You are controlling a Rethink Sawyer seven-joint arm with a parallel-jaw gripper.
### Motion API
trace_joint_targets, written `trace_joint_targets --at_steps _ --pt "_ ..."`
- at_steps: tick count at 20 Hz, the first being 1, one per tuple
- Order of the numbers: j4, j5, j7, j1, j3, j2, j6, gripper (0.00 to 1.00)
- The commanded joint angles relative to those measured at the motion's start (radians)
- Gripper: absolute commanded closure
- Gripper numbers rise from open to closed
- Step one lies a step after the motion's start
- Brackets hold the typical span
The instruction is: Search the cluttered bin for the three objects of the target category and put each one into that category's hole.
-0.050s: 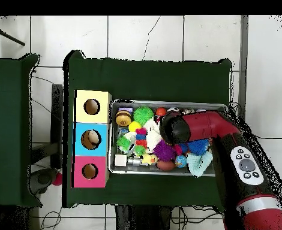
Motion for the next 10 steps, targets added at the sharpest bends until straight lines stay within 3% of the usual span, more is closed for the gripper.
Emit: trace_joint_targets --at_steps 1,10 --pt "-0.034 -0.096 -0.191 0.026 -0.039 0.028 0.161 0.0" --pt "-0.055 -0.138 -0.256 0.041 -0.041 0.016 0.212 0.0"
